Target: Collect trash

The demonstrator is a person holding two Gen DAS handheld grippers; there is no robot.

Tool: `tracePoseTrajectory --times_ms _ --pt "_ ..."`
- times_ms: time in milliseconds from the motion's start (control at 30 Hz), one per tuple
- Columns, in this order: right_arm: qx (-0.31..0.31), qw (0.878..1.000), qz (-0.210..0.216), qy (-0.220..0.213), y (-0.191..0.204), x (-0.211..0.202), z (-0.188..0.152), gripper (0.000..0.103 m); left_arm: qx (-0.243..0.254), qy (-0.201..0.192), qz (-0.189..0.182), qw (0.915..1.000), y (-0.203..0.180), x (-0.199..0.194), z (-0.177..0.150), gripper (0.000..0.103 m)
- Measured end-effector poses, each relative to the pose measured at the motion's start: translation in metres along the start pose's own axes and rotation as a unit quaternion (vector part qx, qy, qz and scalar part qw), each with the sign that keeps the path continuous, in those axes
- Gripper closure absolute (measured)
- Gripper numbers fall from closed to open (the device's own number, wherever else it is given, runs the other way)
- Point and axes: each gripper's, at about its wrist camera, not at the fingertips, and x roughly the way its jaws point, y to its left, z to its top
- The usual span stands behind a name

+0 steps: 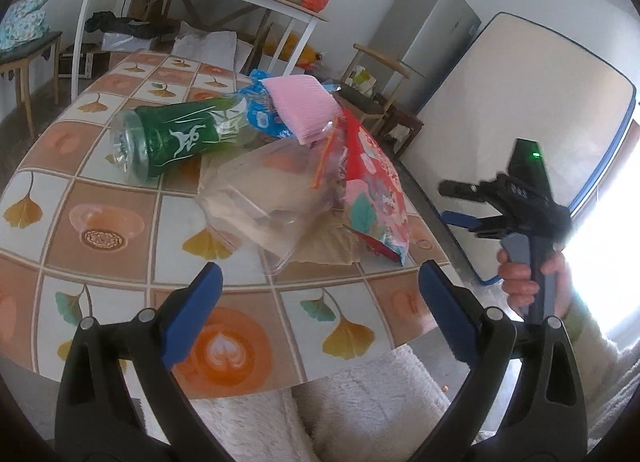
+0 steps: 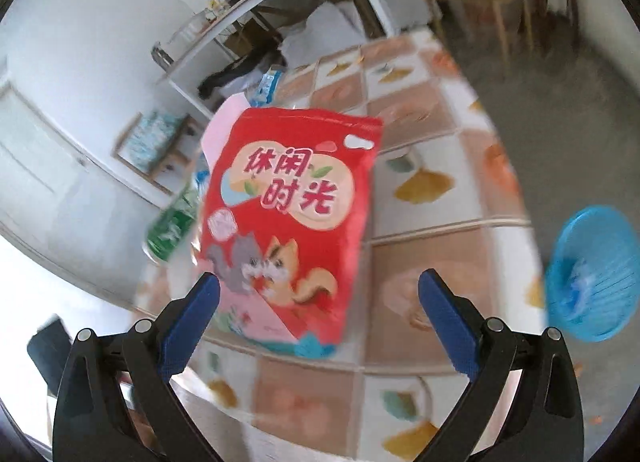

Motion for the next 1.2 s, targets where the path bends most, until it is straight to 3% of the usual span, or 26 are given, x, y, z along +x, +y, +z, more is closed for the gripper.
tracePoseTrajectory --times_ms 167,267,467,533,733,1033,1200 --pt "0.083 0.993 0.078 0.025 -0.027 0.036 0.010 0.009 0.000 0.000 -0.005 1.0000 0.006 0.002 -0.002 0.008" --pt "0.111 0.987 0.105 0.040 -0.035 0.055 0.008 0.018 -0.002 0.003 -0.012 0.9999 0.009 0.004 -0.002 0.008" --pt "0.120 0.984 0.129 0.031 -0.033 0.058 0.006 0.045 -0.007 0.008 -0.019 0.9998 0.012 0.009 -0.002 0.008" --pt "0.120 0.984 0.131 0.035 -0.033 0.058 0.002 0.059 -0.011 0.012 -0.021 0.9997 0.012 0.011 -0.002 0.008" --pt "0.142 0.978 0.150 0.028 -0.048 0.050 -0.008 0.085 -0.009 0.013 -0.023 0.9996 0.008 0.013 -0.002 0.008" --pt "0.181 0.965 0.189 0.008 -0.077 0.026 -0.024 0.096 -0.001 0.013 -0.024 0.9996 -0.002 0.014 -0.002 0.008" --pt "0.193 0.965 0.177 0.000 -0.095 0.003 -0.039 0.097 0.003 0.015 -0.023 0.9996 -0.007 0.015 -0.001 0.008"
